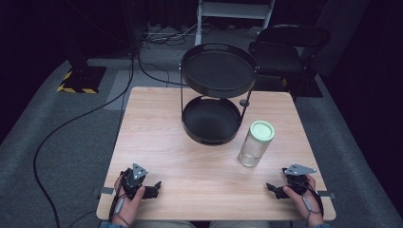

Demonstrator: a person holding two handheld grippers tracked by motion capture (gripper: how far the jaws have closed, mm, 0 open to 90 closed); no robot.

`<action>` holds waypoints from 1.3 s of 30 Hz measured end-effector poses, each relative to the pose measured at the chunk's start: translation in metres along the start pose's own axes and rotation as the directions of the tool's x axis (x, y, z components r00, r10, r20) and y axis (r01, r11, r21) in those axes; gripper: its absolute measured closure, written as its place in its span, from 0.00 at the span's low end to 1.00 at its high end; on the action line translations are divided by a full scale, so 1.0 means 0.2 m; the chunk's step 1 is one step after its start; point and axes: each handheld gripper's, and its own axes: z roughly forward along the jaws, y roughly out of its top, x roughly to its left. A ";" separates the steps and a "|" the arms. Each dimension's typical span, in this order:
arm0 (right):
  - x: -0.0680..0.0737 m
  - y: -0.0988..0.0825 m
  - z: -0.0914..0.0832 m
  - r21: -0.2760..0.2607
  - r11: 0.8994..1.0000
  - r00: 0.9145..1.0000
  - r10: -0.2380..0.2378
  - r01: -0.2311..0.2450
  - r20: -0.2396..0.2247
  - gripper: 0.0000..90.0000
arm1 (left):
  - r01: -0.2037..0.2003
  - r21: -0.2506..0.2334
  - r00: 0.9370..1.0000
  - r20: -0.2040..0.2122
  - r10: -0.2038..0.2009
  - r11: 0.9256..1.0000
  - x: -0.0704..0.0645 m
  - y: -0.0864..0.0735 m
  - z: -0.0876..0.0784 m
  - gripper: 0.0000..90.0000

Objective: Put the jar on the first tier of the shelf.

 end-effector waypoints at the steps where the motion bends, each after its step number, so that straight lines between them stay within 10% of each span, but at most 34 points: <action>1: 0.00 0.00 0.00 0.000 1.000 1.000 0.000 0.000 0.000 0.00 | 0.000 0.000 1.000 0.000 0.000 1.000 0.00 0.00 0.00 0.00; 39: 0.03 0.09 -0.04 -0.044 0.999 1.000 -0.002 0.003 0.018 0.03 | 0.000 -0.001 1.000 -0.001 0.000 1.000 0.00 0.00 0.00 0.00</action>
